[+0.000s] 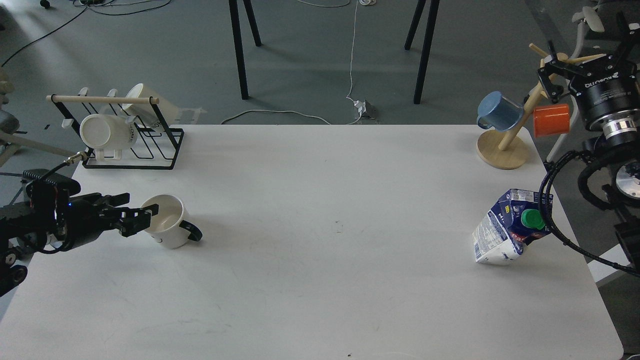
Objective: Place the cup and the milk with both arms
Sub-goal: 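Grasp the white mug rim with the left gripper, then carry the white mug with the left gripper toward the table center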
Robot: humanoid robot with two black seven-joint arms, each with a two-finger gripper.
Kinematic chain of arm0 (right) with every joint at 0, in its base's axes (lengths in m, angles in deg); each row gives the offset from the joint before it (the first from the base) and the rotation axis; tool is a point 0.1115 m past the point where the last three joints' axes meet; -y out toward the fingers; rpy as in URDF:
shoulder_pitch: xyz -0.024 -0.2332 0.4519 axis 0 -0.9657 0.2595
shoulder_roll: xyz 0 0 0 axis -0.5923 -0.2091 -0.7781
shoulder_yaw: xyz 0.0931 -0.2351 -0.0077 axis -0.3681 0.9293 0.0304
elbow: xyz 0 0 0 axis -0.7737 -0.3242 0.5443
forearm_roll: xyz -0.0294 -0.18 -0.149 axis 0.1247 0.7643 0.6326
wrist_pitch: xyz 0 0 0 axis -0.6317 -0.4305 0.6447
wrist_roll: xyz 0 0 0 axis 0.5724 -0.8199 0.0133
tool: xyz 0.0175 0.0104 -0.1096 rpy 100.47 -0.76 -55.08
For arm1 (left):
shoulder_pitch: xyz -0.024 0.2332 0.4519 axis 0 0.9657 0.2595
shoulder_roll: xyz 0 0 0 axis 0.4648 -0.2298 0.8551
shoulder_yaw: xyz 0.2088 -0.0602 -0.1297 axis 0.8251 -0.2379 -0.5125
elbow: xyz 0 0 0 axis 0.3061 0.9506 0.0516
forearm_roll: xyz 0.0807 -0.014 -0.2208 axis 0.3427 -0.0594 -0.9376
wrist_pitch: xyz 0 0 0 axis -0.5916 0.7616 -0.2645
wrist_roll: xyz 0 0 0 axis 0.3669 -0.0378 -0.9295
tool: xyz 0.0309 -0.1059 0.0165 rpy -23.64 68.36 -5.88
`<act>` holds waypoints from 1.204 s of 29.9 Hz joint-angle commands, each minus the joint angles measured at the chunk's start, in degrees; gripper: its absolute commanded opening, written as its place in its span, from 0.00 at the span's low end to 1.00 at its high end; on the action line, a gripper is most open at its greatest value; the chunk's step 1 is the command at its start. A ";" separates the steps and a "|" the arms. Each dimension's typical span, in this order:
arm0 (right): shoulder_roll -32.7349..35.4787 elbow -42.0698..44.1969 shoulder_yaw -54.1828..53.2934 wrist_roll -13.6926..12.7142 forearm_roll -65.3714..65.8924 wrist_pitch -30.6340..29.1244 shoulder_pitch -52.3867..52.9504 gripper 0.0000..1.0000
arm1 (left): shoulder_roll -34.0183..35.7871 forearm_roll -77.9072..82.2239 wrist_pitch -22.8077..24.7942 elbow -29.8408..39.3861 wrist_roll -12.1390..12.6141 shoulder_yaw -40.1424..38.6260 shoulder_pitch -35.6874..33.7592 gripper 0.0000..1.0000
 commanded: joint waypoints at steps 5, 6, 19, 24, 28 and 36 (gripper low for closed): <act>0.19 -0.05 0.09 0.00 -0.01 0.00 0.00 0.99 | -4.40 1.15 -0.99 -4.02 -0.32 -0.06 -0.13 0.43; 0.10 -0.05 0.09 0.00 -0.01 0.00 -0.08 0.99 | -4.41 1.15 -1.08 -4.20 -0.41 -0.06 -0.13 0.37; 0.19 0.04 -0.09 0.00 -0.01 0.00 -0.61 0.99 | -4.58 1.33 1.55 -3.50 -2.79 0.99 -1.97 0.02; 0.19 0.04 -0.18 0.00 -0.01 0.00 -0.88 0.99 | -4.67 1.33 7.78 -1.39 -2.70 0.90 -8.46 0.01; 0.89 0.04 -0.18 0.00 -0.01 0.00 -0.88 0.99 | -5.11 1.33 13.58 2.91 -1.91 0.90 -14.79 0.01; 2.30 -0.05 -0.44 0.00 -0.10 0.00 -1.05 0.99 | -23.37 5.53 22.38 3.54 6.35 2.39 -22.10 0.02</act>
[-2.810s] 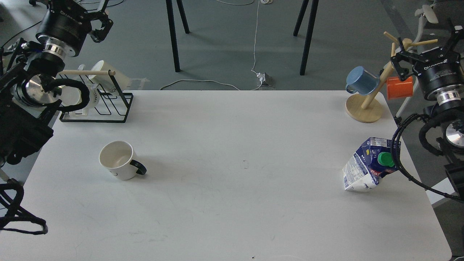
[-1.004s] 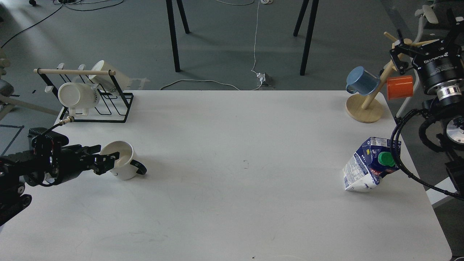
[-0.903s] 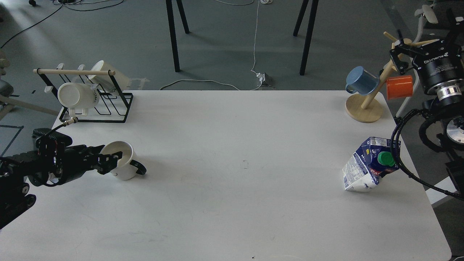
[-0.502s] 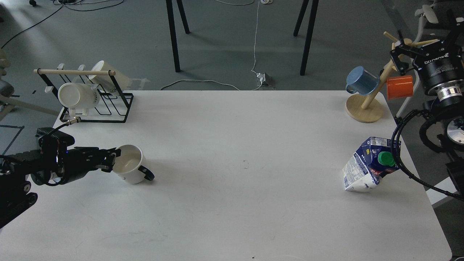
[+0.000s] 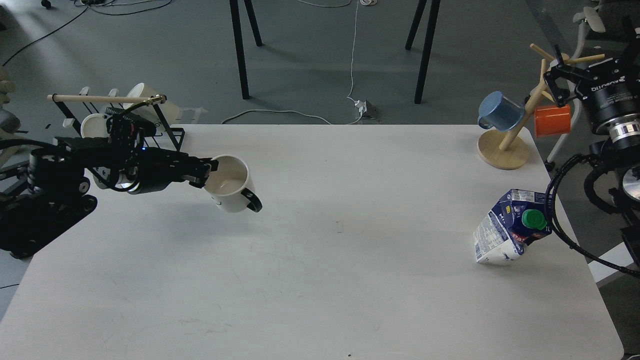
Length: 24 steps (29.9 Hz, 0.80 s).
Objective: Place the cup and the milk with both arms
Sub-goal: 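Carry the white mug with the left gripper toward the table center, then set the mug down, open the left gripper and lift away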
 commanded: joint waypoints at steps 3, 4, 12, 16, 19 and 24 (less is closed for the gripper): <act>1.61 -0.08 -0.13 0.00 -0.02 0.00 -0.12 0.99 | -12.36 10.08 3.56 -0.41 2.73 1.43 -2.02 0.02; 1.70 -0.08 -0.22 0.00 -0.02 0.00 -0.12 0.99 | -14.03 12.10 4.09 -0.58 2.73 1.43 -1.93 0.03; 3.45 -0.08 -0.57 0.00 -0.02 0.00 -0.12 0.99 | -22.57 15.46 4.85 -4.71 5.36 1.61 -1.41 0.05; 3.37 -0.08 -0.48 0.00 -0.02 0.00 -0.91 0.99 | -24.33 15.99 4.85 -6.47 5.98 1.61 -1.23 0.07; 3.28 -0.08 -0.48 0.00 -0.02 0.00 -1.17 0.99 | -25.30 16.25 4.85 -6.65 5.98 1.61 -1.05 0.08; 3.19 -0.08 -0.48 0.00 -0.02 0.00 -1.87 0.99 | -26.35 16.34 4.85 -7.79 6.42 1.61 -0.70 0.14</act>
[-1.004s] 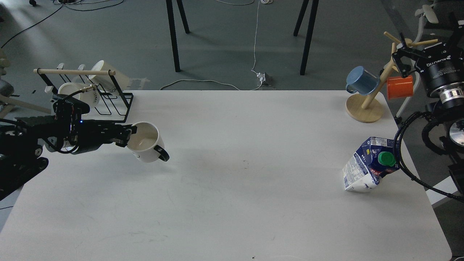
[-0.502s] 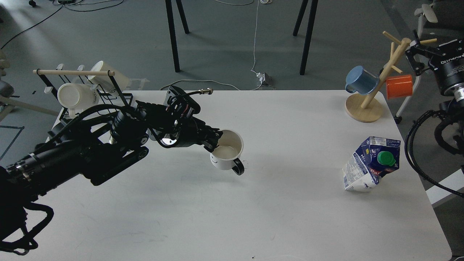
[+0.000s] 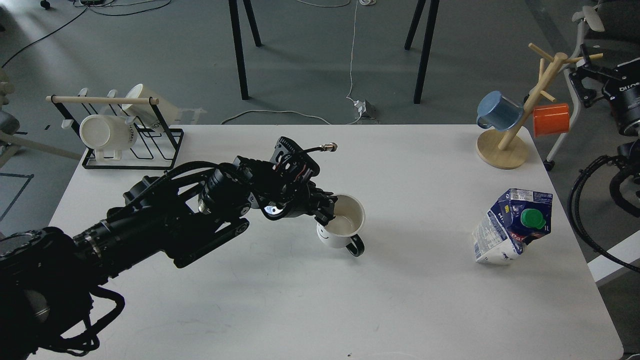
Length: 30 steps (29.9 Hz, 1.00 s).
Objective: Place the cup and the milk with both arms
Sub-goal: 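Set the mug down, open the left gripper and lift away, then return the left arm to rest and bring the right gripper forward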
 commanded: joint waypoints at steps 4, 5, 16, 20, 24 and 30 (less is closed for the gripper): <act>0.06 -0.03 0.01 0.00 0.00 0.00 -0.69 0.99 | -0.46 -0.56 0.00 -0.44 3.00 -0.09 0.68 0.25; 0.06 -0.03 0.01 0.00 0.00 0.00 -0.86 0.99 | -0.55 -0.65 -0.05 -0.44 3.36 -0.09 0.77 0.29; 1.82 -4.85 -5.34 0.00 -0.53 0.00 -8.58 0.99 | 6.91 -30.03 -0.05 2.19 2.92 -15.37 1.47 0.75; 1.82 -8.89 -9.38 0.09 -0.53 0.00 -15.09 0.99 | 10.34 -51.40 -1.89 2.02 2.13 -21.53 1.91 0.98; 1.82 -13.20 -11.76 3.33 -0.61 0.00 -23.87 0.99 | 12.37 -69.07 -3.13 1.23 -0.50 -24.34 3.76 0.99; 1.12 -17.25 -12.12 6.33 -0.53 0.00 -38.46 0.99 | 14.73 -91.84 -4.27 -2.29 -8.31 -28.48 4.98 0.99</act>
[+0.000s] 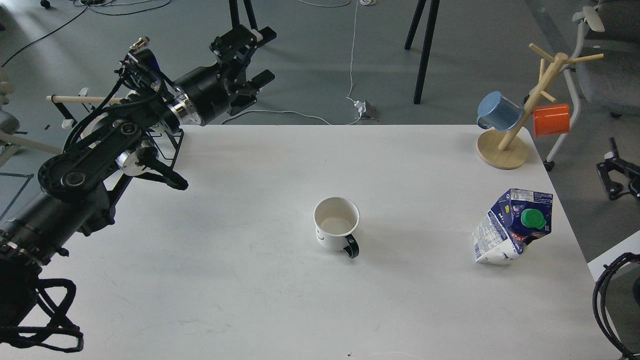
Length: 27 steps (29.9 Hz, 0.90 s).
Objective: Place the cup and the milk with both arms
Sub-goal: 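Return the left arm to rest and bring the right gripper forward, then grasp the blue-and-white milk carton with the right gripper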
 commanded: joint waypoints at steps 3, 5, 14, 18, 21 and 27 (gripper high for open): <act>-1.68 -3.24 0.13 0.55 0.04 0.00 -11.78 0.99 | 2.54 -16.83 -0.83 -2.86 -9.29 -1.44 1.91 0.99; -3.52 -4.91 0.39 0.46 0.04 0.00 -15.64 0.99 | 2.19 -19.47 -1.01 -6.45 -9.74 -2.49 1.82 0.99; -12.93 -11.07 7.59 0.20 2.85 0.00 -24.28 0.98 | 2.81 -32.67 1.01 -9.63 -8.16 -4.69 3.05 0.99; -16.45 -11.07 8.57 0.29 3.99 0.00 -23.93 0.97 | 3.16 -32.76 1.98 -9.63 -8.16 -4.96 4.02 0.99; -18.47 -11.33 8.39 0.29 4.61 0.00 -23.49 0.95 | 3.51 -32.76 1.98 -9.63 -8.07 -4.87 4.02 0.99; -18.57 -11.86 8.31 0.29 4.61 0.00 -22.00 0.90 | 4.03 -32.76 1.98 -9.63 -8.07 -4.70 3.85 0.99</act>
